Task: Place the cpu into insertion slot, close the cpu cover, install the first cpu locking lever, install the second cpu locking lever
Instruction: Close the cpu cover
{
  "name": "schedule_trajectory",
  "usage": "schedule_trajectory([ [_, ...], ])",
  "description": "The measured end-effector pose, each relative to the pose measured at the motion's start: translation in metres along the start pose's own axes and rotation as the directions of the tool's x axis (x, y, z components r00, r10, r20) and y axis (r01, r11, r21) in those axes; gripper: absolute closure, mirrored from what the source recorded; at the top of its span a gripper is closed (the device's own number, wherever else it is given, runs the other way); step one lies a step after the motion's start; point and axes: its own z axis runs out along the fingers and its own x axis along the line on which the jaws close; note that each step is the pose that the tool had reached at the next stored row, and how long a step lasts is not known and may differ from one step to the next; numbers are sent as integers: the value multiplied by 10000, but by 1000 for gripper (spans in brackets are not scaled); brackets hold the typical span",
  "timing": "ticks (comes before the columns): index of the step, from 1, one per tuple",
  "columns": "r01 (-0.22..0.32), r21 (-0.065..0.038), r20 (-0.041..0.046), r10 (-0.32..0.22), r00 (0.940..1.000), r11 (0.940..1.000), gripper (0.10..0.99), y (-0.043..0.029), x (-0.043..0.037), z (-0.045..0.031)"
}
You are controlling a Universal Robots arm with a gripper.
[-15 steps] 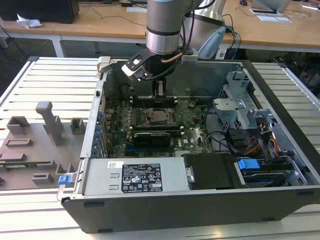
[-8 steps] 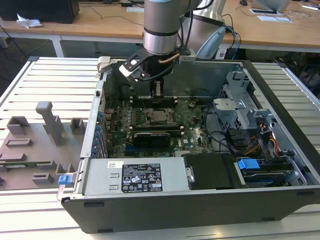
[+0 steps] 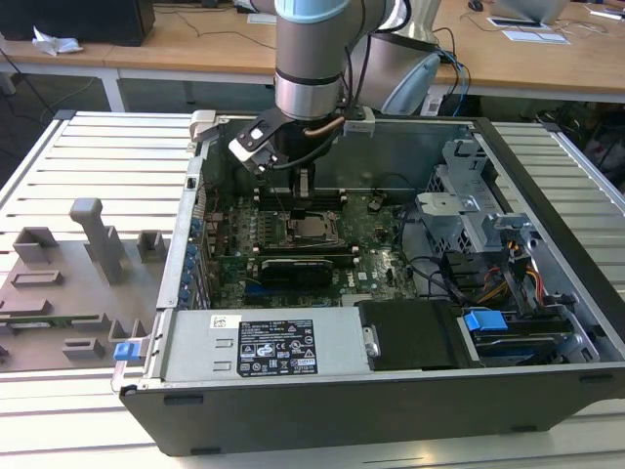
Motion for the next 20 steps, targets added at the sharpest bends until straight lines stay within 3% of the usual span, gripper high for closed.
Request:
schedule_trajectory([
  [8,0,0,-1,0,10000,10000,980,-81,5,122],
  [13,0,2,2,0,10000,10000,980,-102,5,151],
  [15,6,0,0,-6,10000,10000,980,-101,6,152],
  [17,16,17,-1,-16,10000,10000,980,-19,6,141],
  [20,17,24,2,-17,10000,10000,980,2,5,137],
])
